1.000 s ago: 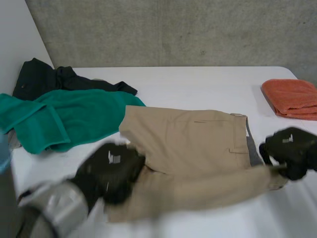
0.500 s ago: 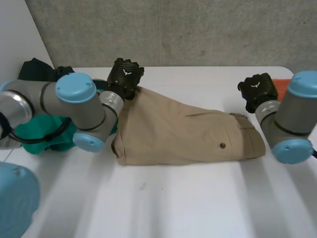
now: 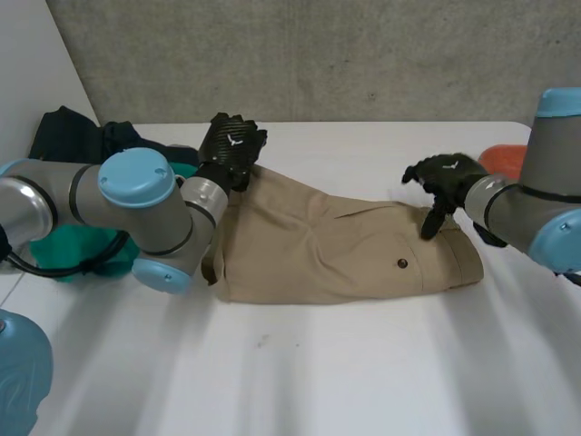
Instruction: Fold the laundry.
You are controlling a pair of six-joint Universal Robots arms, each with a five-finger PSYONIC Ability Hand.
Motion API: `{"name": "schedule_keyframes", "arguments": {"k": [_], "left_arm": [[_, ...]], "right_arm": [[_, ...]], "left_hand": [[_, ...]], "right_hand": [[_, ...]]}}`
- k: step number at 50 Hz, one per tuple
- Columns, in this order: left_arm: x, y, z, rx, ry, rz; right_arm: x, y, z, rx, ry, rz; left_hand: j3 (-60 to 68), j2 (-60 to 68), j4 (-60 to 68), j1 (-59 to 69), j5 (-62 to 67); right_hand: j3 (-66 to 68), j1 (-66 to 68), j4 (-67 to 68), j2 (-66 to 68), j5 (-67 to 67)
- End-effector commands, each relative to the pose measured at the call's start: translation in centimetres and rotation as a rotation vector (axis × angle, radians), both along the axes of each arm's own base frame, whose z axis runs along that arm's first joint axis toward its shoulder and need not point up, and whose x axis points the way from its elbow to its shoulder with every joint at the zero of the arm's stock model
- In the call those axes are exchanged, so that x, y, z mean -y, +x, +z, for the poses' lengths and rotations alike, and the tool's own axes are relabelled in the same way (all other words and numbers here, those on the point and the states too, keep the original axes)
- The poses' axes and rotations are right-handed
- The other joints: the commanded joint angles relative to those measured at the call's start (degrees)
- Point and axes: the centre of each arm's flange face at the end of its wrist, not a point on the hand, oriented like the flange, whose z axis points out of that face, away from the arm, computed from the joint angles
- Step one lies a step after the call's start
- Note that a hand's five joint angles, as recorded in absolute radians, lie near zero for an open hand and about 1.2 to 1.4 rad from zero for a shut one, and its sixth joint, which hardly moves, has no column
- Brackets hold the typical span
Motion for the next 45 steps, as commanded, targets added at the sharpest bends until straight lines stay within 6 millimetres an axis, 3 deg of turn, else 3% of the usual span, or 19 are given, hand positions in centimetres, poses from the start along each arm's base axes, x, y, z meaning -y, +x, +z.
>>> {"name": "schedule_keyframes", "arguments": {"k": [1, 3, 4, 5, 6, 12, 15, 22, 27, 30, 32, 37, 45], "left_arm": [[0.3, -0.1, -0.1, -0.003, -0.007, -0.001], [0.4, -0.2, -0.1, -0.006, -0.009, -0.001], [0.4, -0.2, -0.1, -0.006, -0.011, -0.001], [0.4, -0.2, -0.1, -0.006, -0.011, -0.001], [0.5, -0.2, -0.3, -0.005, -0.009, -0.001], [1.2, -0.6, -0.2, -0.017, -0.033, -0.002], [2.1, -0.8, -0.2, -0.033, -0.060, 0.002], [4.3, -1.1, -1.3, -0.064, -0.120, 0.018], [4.6, -1.5, -3.1, -0.052, -0.107, -0.008], [4.5, -1.7, -3.7, -0.044, -0.101, -0.032], [4.4, -1.7, -3.8, -0.042, -0.099, -0.037], [4.3, -1.5, -3.8, -0.038, -0.091, -0.038], [4.5, -1.3, -3.1, -0.044, -0.101, -0.031]], "right_arm": [[0.7, 0.2, -3.4, -0.010, 0.092, -0.004], [1.0, 0.2, -4.2, -0.016, 0.097, -0.012], [1.5, 0.3, -4.6, -0.017, 0.076, -0.025], [1.8, 0.3, -4.6, -0.014, 0.060, -0.032], [2.1, 0.3, -4.5, -0.009, 0.038, -0.039], [4.1, 0.8, -1.6, 0.069, -0.220, -0.100], [4.5, 0.7, -1.1, 0.093, -0.285, -0.120], [4.8, 0.8, -3.1, 0.093, -0.300, -0.121], [4.9, 1.0, -4.3, 0.089, -0.289, -0.115], [4.9, 0.9, -4.7, 0.082, -0.270, -0.117], [4.6, 0.9, -4.4, 0.079, -0.255, -0.112], [4.2, 1.1, -3.7, 0.067, -0.173, -0.080], [4.2, 1.4, -6.7, 0.045, -0.027, -0.046]], "left_hand": [[11.63, 11.36, 11.18, 13.25, 13.56], [11.63, 11.36, 11.18, 13.25, 13.56], [11.63, 11.36, 11.18, 13.25, 13.56], [11.63, 11.36, 11.18, 13.25, 13.56], [11.63, 11.36, 11.18, 13.25, 13.56], [11.63, 11.36, 11.18, 13.25, 13.56], [11.63, 11.36, 11.18, 13.25, 13.56], [11.63, 11.36, 11.18, 13.25, 13.56], [11.63, 11.36, 11.18, 13.25, 13.56], [11.63, 11.36, 11.18, 13.25, 13.56], [11.63, 11.36, 11.18, 13.25, 13.56], [11.63, 11.36, 11.18, 13.25, 13.56], [11.63, 11.36, 11.18, 13.25, 13.56]], "right_hand": [[10.30, 10.04, 10.91, 9.64, 12.17], [24.06, 23.80, 24.66, 23.40, 25.92], [46.45, 46.19, 47.06, 45.79, 48.32], [58.33, 58.07, 58.94, 57.67, 60.20], [59.06, 58.80, 59.66, 58.40, 60.92], [59.07, 58.80, 59.67, 58.41, 60.93], [59.07, 58.80, 59.67, 58.41, 60.93], [59.07, 58.80, 59.67, 58.41, 60.93], [59.07, 58.80, 59.67, 58.41, 60.93], [15.69, 15.43, 16.30, 15.03, 17.56], [4.65, 4.39, 5.25, 3.99, 6.52], [7.14, 6.88, 7.75, 6.48, 9.01], [17.22, 16.96, 17.82, 16.56, 19.08]]}}
